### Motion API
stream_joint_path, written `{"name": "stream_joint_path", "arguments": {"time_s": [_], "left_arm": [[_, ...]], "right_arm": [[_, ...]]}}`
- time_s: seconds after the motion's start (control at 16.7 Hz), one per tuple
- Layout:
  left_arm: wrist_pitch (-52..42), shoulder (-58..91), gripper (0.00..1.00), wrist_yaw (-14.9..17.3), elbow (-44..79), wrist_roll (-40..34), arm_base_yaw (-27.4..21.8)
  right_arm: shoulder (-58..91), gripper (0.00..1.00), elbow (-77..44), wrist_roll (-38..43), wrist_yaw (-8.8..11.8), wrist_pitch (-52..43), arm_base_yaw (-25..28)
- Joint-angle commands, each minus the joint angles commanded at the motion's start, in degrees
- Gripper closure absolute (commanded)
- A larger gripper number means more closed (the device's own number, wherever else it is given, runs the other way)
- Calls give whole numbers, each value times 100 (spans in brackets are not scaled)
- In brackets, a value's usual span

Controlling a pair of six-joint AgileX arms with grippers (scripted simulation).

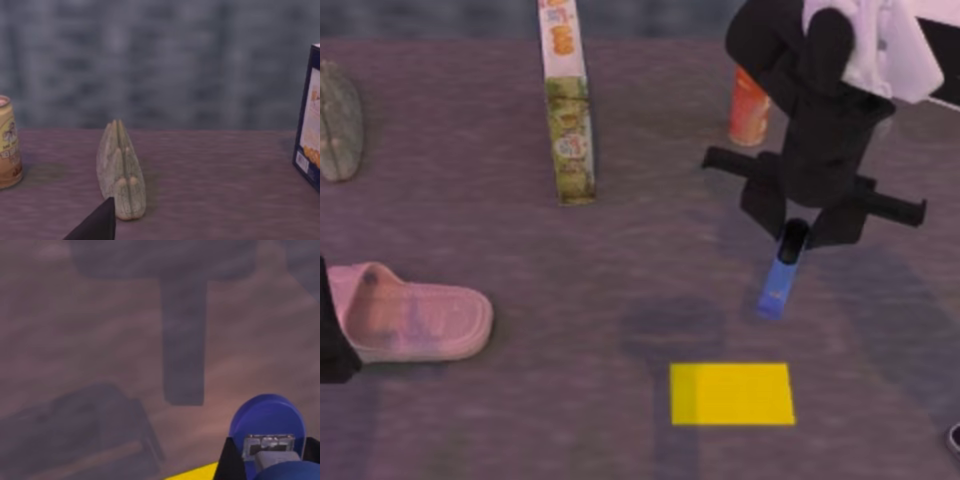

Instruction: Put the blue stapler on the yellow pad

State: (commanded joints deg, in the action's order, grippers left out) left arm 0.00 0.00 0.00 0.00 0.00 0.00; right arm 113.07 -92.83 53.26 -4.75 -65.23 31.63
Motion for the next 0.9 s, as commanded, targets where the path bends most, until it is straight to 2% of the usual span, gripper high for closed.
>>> {"name": "stream_joint_path", "arguments": {"time_s": [0.24, 0.48, 0.66, 0.9], "left_arm": [[0, 0, 0, 0, 0, 0, 0], [0, 0, 0, 0, 0, 0, 0], [0, 0, 0, 0, 0, 0, 0], [0, 0, 0, 0, 0, 0, 0]], "right_arm": [[-196, 100, 483, 2866, 126, -157, 301], [-554, 100, 929, 5166, 282, -246, 527], [-866, 100, 1199, 6484, 382, -259, 632], [-1136, 100, 1390, 7410, 461, -267, 703]]}}
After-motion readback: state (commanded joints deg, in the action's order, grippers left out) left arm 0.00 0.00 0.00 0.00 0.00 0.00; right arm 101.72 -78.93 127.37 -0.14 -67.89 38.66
